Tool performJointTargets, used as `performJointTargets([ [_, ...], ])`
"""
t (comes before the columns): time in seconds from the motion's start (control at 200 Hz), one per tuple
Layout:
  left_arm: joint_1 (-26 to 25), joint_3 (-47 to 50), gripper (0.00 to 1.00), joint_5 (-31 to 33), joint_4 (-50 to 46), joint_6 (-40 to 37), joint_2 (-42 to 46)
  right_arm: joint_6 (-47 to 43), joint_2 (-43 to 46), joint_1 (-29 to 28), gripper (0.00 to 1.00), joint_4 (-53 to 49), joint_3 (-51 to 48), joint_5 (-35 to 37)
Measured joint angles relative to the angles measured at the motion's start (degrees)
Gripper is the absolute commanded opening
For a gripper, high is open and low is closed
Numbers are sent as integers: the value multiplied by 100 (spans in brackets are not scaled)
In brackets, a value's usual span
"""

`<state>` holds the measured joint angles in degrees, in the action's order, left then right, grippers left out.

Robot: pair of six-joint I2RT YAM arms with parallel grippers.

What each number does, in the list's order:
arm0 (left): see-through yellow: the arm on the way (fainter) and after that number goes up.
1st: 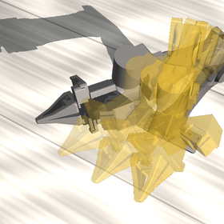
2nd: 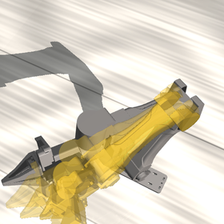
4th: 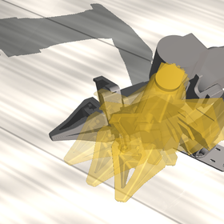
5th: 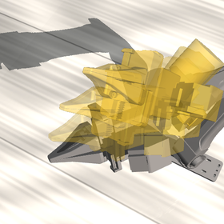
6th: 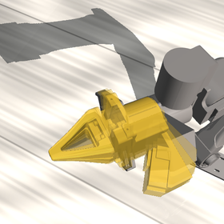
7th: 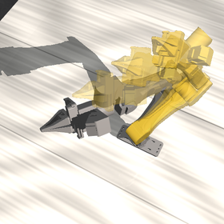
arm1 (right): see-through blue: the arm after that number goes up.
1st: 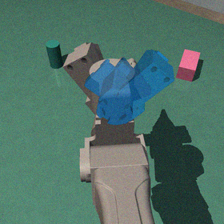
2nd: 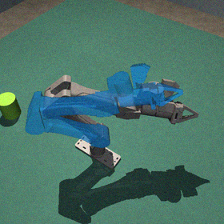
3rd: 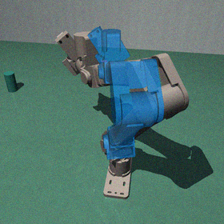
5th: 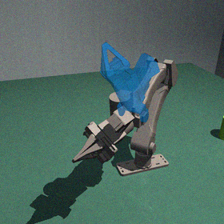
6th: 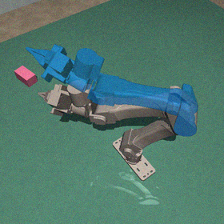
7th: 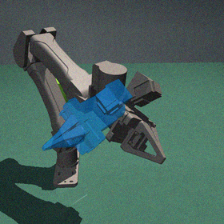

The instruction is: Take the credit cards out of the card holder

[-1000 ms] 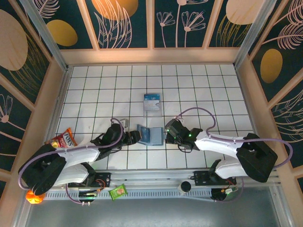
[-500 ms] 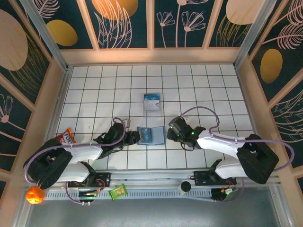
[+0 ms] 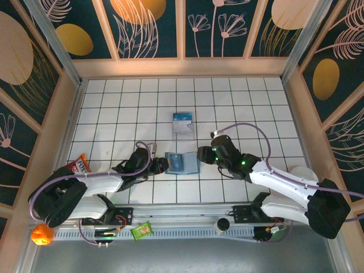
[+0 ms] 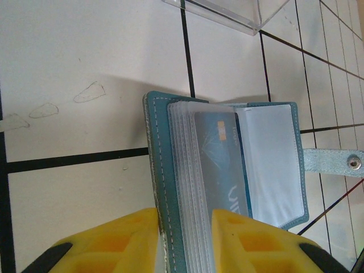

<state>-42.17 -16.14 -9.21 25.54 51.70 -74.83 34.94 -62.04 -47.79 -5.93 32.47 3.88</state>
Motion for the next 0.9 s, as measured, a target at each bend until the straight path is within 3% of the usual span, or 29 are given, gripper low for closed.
performJointTargets([
  [0.18, 0, 0, 30, 0, 2, 0, -2, -212, -695, -221, 23, 439, 81, -730],
  [0.596, 0, 0, 38, -87, 50, 0, -177, -175, -2267, -262, 13, 651, 125, -997],
  [0.901, 2, -11, 32, -105, 151, -2, -391, -140, -2352, -262, 12, 704, 186, -994],
])
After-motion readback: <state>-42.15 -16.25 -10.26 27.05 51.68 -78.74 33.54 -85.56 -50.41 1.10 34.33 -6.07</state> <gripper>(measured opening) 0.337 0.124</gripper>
